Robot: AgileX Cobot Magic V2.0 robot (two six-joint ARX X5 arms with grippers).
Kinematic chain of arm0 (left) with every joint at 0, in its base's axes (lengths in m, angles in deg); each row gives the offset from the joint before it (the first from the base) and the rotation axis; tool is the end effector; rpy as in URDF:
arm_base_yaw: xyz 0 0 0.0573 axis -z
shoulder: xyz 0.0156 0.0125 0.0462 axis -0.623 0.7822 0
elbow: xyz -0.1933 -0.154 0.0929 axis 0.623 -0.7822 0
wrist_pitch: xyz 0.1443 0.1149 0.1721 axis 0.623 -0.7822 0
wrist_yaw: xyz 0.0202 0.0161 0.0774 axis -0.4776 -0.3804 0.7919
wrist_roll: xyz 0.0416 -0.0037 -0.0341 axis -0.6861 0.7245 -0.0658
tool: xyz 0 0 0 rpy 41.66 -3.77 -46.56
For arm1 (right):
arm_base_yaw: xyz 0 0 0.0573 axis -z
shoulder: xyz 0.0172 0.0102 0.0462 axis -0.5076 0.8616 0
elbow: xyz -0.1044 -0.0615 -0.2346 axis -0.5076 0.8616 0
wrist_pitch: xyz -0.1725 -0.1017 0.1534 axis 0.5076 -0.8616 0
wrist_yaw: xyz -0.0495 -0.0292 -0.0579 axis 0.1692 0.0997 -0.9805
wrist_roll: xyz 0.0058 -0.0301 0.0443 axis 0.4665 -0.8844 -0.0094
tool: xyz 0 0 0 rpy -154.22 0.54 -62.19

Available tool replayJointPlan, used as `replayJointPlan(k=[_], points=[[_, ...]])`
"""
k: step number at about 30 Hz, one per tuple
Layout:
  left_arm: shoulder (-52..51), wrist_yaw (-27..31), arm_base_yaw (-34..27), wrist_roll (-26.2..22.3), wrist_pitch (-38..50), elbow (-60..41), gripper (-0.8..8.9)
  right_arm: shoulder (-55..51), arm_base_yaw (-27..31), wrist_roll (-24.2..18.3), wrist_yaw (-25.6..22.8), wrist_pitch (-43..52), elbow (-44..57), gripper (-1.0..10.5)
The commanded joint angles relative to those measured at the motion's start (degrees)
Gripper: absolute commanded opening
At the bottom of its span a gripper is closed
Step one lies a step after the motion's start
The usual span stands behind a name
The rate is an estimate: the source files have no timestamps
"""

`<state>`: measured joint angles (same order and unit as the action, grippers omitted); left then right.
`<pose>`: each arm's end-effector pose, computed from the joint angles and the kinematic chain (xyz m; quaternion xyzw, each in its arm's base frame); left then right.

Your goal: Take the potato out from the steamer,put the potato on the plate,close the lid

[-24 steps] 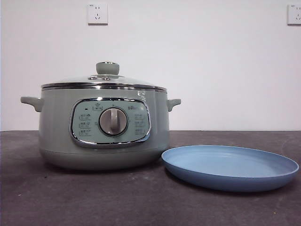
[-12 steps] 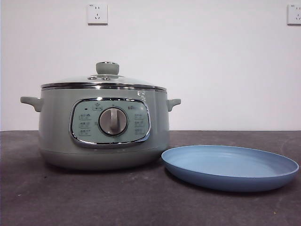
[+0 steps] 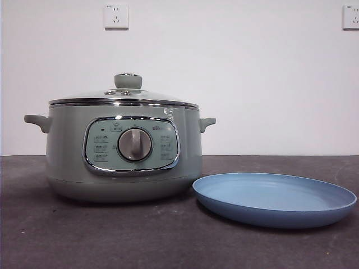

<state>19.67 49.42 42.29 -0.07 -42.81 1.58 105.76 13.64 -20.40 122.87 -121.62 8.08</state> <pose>0.1302 -0.0249 0.3443 -0.0189 0.1825 -0.3271 0.9270 0.1041 0.0491 0.3415 0.0181 0.3490 0.4284 0.8333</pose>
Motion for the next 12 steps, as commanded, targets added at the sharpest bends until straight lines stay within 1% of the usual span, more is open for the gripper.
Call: replayJointPlan(k=[1, 2, 6, 12], points=[[4.7, 0.1, 2.2, 0.1, 3.4, 2.1, 6.5, 0.1, -0.1, 0.3, 0.1, 0.3, 0.0, 6.0], [6.7, 0.7, 3.2, 0.0, 4.3, 3.1, 6.5, 0.1, -0.1, 0.5, 0.1, 0.3, 0.0, 6.0], [14.9, 6.3, 7.6, -1.4, 6.2, 7.7, 6.5, 0.1, -0.1, 0.5, 0.1, 0.3, 0.0, 6.0], [28.0, 13.7, 13.4, -3.9, 6.6, 15.7, 6.5, 0.1, -0.1, 0.5, 0.1, 0.3, 0.0, 6.0]])
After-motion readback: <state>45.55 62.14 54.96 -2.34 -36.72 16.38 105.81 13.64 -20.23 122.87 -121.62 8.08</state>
